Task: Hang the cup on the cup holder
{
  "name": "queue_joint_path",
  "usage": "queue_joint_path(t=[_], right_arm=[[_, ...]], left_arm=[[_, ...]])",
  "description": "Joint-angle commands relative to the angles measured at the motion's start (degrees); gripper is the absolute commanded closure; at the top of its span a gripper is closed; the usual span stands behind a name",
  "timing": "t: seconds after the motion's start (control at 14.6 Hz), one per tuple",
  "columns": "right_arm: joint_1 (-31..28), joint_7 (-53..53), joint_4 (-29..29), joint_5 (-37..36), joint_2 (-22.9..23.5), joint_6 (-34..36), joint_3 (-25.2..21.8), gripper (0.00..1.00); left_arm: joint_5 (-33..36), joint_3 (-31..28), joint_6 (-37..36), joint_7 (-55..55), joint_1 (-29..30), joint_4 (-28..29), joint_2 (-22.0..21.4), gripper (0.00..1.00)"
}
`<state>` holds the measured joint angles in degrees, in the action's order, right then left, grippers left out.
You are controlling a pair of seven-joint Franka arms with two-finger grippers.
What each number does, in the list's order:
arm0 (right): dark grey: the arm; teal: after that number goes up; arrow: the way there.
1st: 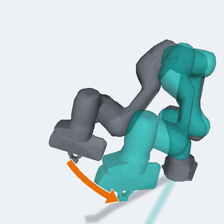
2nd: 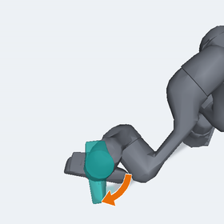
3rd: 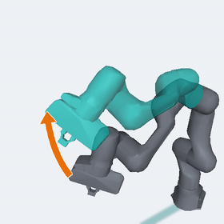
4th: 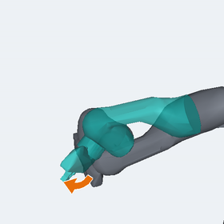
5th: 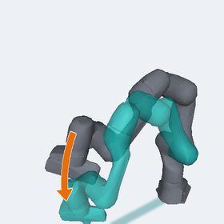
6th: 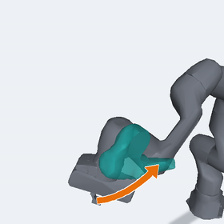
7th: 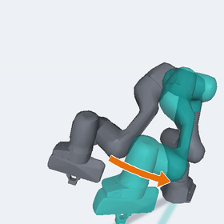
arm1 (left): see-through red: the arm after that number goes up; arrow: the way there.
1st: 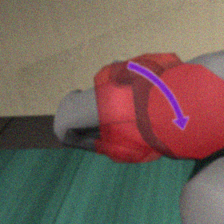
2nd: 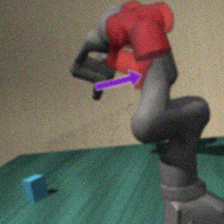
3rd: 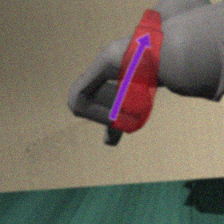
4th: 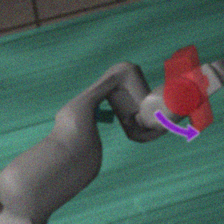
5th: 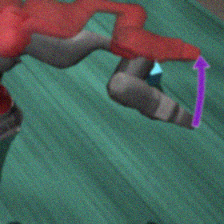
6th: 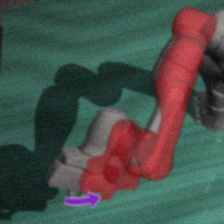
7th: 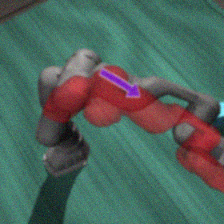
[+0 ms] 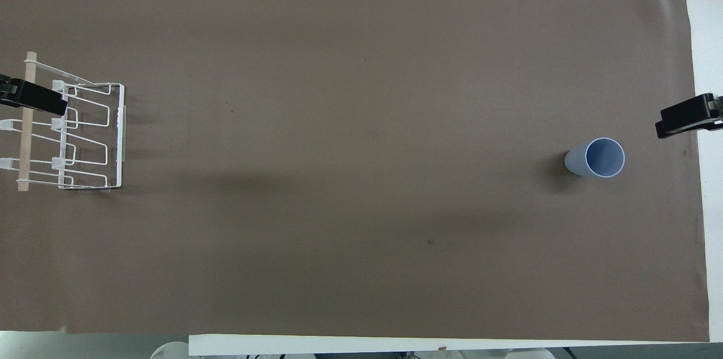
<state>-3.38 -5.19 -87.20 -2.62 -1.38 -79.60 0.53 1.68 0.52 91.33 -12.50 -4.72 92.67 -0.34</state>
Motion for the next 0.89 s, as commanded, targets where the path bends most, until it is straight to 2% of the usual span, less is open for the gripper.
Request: queue_joint_path(t=[0.0, 0.55, 0.82], right_arm=[[-0.75, 0.45, 0.46, 1.21, 0.41, -0.29, 0.26, 0.00], [-0.66, 0.09, -1.12, 1.21, -0.38, -0.64, 0.26, 0.00], [-4.87, -6.30, -16.91, 1.47, -3.99, -16.70, 0.00, 0.00]], left_arm=[[1.05, 0.27, -0.18, -0.16, 0.32, 0.85, -0.71, 0.00], [1.05, 0.18, -0.18, -0.16, 0.32, 0.85, -0.71, 0.00], [1.05, 0.18, -0.18, -0.16, 0.32, 0.85, -0.71, 0.00]])
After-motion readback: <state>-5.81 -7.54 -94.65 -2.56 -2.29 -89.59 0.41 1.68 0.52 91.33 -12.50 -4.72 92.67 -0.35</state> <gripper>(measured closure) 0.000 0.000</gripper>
